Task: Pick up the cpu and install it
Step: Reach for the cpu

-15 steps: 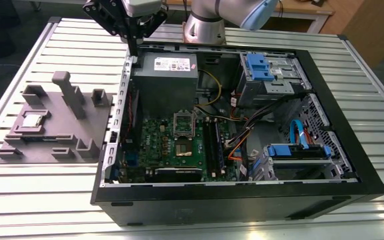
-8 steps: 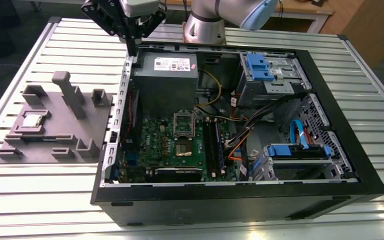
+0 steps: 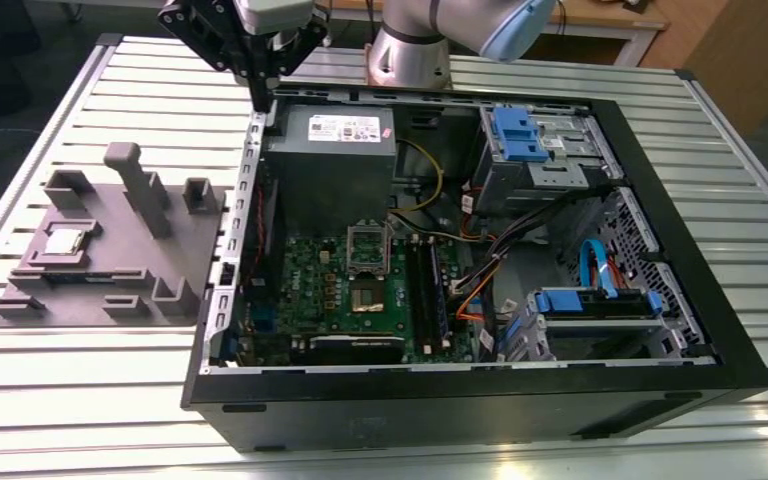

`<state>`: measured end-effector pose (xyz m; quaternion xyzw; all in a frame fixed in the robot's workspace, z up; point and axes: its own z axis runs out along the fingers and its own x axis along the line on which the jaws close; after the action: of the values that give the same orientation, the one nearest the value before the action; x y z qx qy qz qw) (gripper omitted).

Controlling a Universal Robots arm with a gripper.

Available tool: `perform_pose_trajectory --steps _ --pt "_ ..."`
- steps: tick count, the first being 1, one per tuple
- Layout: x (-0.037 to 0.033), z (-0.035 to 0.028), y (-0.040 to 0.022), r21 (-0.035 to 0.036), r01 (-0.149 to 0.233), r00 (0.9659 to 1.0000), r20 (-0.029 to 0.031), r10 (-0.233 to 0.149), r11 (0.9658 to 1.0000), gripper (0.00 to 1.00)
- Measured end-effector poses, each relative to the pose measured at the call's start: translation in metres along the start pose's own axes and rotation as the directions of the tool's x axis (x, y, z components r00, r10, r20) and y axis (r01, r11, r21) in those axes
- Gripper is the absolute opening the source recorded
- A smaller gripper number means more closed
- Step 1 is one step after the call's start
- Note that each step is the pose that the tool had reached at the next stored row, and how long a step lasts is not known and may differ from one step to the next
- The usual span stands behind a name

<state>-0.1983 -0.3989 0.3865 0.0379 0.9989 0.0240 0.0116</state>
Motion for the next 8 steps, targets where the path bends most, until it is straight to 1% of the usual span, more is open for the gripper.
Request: perform_pose_trajectory --steps 8 --pt "0.003 0.0002 -0.0002 0.0 0.0 1.0 -0.0001 0.0 1.0 0.1"
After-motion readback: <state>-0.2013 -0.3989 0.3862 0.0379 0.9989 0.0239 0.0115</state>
